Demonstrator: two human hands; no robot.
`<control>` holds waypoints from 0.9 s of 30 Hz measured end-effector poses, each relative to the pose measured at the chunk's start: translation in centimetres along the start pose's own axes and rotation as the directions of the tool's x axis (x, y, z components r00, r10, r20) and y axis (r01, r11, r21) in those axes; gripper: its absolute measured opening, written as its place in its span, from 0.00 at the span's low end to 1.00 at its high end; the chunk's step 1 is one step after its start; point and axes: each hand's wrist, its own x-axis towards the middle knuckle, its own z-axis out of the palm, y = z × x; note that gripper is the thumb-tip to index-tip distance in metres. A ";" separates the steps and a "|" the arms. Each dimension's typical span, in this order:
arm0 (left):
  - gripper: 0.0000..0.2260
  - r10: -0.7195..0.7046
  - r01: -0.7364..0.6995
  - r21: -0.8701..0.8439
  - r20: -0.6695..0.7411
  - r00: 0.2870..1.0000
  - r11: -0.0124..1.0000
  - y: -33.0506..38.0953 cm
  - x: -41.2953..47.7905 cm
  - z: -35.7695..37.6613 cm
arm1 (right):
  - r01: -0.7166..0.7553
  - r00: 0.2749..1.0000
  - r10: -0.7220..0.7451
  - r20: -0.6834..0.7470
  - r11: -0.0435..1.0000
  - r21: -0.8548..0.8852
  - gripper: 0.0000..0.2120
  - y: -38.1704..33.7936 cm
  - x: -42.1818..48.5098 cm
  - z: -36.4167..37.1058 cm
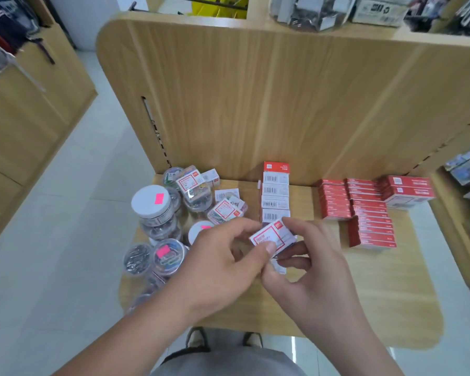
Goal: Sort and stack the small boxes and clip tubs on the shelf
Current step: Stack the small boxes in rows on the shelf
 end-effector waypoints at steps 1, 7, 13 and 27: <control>0.09 -0.053 0.055 -0.106 0.026 0.998 0.993 0.0 -0.3 0.4 | 0.016 1.000 -0.016 0.002 1.000 0.012 0.28 0.0 -0.3 0.0; 0.13 -0.076 0.081 -0.067 0.075 0.994 0.994 -0.5 -1.2 0.3 | -0.131 0.991 0.122 0.062 0.975 0.180 0.22 0.7 -1.3 -1.8; 0.16 -0.049 0.048 0.075 0.019 0.999 0.996 -0.7 -0.1 0.8 | -0.214 0.977 0.210 0.043 0.963 0.160 0.14 3.8 -0.7 -2.2; 0.11 -0.017 -0.018 0.502 0.064 0.998 0.864 -2.4 2.3 2.8 | -0.137 0.990 0.136 -0.036 0.990 -0.027 0.21 7.6 -0.3 0.5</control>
